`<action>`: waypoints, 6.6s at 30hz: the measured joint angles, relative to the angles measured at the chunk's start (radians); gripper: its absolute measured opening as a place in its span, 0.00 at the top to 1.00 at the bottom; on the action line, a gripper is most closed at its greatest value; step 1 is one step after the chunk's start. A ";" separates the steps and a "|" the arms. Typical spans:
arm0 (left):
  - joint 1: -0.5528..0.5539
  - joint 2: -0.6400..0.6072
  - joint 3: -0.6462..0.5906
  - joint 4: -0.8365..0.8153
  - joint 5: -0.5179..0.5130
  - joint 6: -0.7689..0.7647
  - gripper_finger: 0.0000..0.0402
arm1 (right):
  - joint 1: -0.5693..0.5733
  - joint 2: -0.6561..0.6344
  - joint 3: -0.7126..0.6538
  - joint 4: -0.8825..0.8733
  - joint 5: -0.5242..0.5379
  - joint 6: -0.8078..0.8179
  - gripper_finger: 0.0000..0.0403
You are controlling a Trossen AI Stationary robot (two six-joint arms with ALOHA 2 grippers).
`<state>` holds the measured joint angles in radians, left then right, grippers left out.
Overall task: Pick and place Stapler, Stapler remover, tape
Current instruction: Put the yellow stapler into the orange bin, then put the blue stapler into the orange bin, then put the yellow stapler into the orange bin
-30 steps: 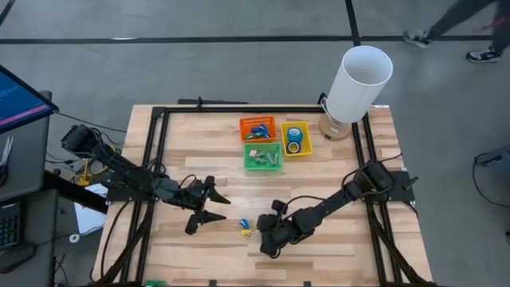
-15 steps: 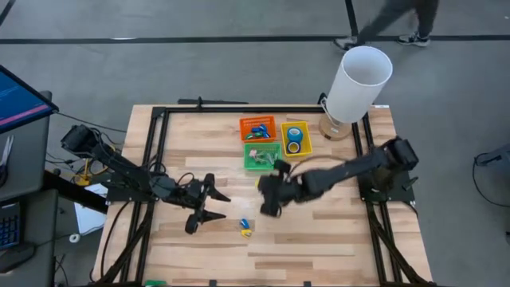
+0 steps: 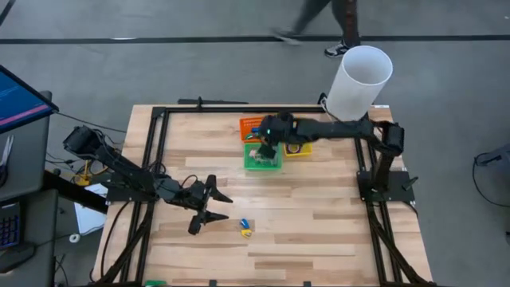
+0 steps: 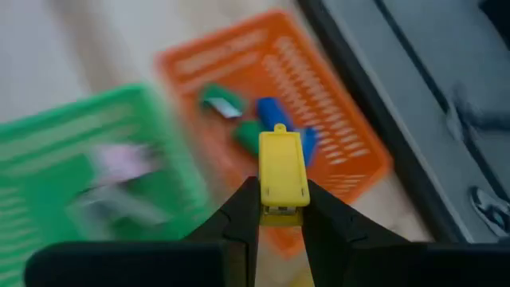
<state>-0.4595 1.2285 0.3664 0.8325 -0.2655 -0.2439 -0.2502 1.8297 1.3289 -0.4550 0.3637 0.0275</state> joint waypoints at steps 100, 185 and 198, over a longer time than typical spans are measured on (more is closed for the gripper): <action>0.134 0.615 0.216 -0.210 0.300 0.259 0.60 | 0.673 0.040 -0.172 0.239 0.008 0.277 0.29; 1.041 0.548 0.615 -0.685 0.548 0.343 0.61 | 0.522 0.041 -0.293 0.447 -0.022 0.219 0.29; 0.995 0.275 0.539 -0.887 0.574 0.271 0.38 | 0.593 0.041 -0.293 0.682 -0.109 0.270 0.29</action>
<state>0.5359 1.5038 0.9056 -0.0543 0.3082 0.0272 0.3423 1.8706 1.0355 0.2273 0.2549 0.2975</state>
